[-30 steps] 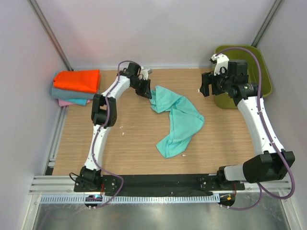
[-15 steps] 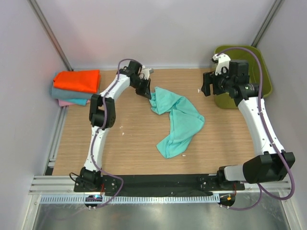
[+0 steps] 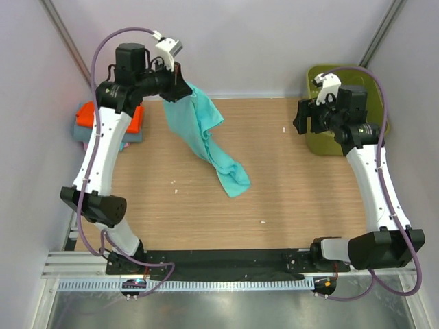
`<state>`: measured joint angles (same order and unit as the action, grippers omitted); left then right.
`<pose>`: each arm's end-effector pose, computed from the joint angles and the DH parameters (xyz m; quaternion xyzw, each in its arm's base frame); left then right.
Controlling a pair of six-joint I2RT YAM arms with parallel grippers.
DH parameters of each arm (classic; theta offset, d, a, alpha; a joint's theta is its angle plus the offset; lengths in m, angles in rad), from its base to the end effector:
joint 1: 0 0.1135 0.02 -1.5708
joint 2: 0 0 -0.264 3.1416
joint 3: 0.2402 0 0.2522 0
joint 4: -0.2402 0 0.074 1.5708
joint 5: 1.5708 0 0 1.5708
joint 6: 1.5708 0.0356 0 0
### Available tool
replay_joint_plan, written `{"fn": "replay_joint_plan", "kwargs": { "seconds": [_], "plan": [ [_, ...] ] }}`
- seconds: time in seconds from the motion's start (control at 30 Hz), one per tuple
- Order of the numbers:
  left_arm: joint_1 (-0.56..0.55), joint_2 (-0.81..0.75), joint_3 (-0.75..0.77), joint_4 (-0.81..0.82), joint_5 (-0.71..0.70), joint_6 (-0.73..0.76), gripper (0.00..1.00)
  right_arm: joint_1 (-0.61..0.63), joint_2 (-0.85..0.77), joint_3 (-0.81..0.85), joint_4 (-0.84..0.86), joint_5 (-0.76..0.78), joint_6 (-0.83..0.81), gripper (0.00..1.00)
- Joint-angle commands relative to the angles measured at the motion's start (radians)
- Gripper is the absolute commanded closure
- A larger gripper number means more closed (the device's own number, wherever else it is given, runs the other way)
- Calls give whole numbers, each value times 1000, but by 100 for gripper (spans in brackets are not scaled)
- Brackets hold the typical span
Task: Fold and stack the t-shirts
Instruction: Flatten the tshirt out
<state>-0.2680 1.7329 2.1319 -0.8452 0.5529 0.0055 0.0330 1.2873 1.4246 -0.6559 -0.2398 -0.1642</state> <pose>0.3413 -0.1131 0.4795 0.2551 0.7865 -0.2961 0.4783 0.2745 0.0175 0.4061 -0.1443 0.8485 0.0705 0.5043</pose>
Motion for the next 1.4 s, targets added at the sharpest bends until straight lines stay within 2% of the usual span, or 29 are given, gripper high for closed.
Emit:
{"fn": "replay_joint_plan", "kwargs": {
  "seconds": [0.0, 0.23, 0.47, 0.6, 0.63, 0.67, 0.7, 0.77, 0.83, 0.93, 0.97, 1.0, 1.1, 1.17, 1.23, 1.37],
  "plan": [
    [-5, 42, 20, -11, -10, 21, 100, -8, -22, 19, 55, -65, 40, 20],
    [-75, 218, 161, 21, 33, 8, 100, -13, -11, 46, 65, -30, 66, 20],
    [-334, 353, 302, 24, 24, 39, 100, -67, -97, 11, 23, -23, 57, 21],
    [-393, 350, 290, 47, 80, 2, 99, -82, -140, -38, -2, -46, 48, 20],
    [-393, 338, 261, 55, 43, -1, 92, -87, -147, -45, -1, -49, 51, 20],
    [-392, 330, 247, 58, -12, -39, 68, -91, -148, -53, -1, -53, 51, 20],
    [-390, 324, 232, 48, -68, -32, 54, -91, -146, -62, -2, -58, 51, 20],
    [-370, 301, 186, 5, -192, 23, 43, -91, -134, -72, -1, -76, 49, 21],
    [-324, 272, 131, -8, -243, 28, 38, -91, -120, -73, -23, -117, 29, 21],
    [-246, 182, -80, -28, -240, 1, 36, -91, -74, -73, -155, -214, -73, 21],
    [-226, 130, -142, -35, -210, 1, 37, -76, -66, -84, -200, -263, -222, 24],
    [-206, 107, -268, -40, -155, 1, 37, -65, -62, -140, -227, -259, -283, 25],
    [-151, 33, -419, -38, -105, 8, 39, -54, -57, -286, -293, -250, -498, 28],
    [-134, 14, -449, -54, -107, 8, 40, -54, -37, -346, -330, -253, -610, 29],
    [-128, -2, -478, -60, -116, 8, 41, -53, 15, -410, -373, -279, -653, 30],
    [-128, -19, -512, -42, -137, 10, 41, -53, 59, -483, -295, -303, -664, 32]
  ]
}}
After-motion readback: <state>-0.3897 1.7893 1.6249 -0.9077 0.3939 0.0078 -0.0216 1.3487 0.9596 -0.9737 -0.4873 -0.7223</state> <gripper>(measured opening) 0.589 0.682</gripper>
